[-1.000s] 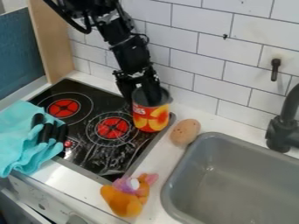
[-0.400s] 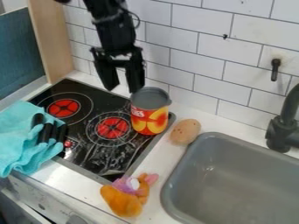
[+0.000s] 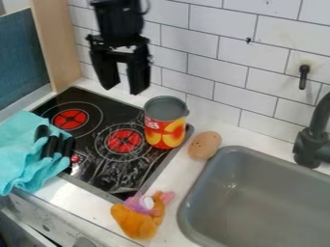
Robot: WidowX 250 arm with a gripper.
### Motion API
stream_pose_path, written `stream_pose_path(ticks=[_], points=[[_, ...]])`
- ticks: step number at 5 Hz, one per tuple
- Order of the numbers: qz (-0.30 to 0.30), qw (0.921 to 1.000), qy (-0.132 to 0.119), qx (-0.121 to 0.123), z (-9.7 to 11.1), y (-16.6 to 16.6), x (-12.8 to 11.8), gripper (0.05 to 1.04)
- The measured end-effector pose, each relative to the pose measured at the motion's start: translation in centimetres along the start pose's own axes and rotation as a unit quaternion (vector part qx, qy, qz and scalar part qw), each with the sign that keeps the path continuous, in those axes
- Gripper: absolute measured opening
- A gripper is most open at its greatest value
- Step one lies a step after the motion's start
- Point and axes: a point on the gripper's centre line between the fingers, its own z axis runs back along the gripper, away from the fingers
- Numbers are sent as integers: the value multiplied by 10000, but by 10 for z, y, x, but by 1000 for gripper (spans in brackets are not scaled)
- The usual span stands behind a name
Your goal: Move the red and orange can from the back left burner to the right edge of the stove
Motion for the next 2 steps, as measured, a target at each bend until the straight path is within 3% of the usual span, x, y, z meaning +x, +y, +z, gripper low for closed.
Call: stream_pose_path(ticks=[1,2], points=[[-507,9971,504,272,-6,-46,-22,1000],[-659,9908,916,749,-11,-66,-32,1000]])
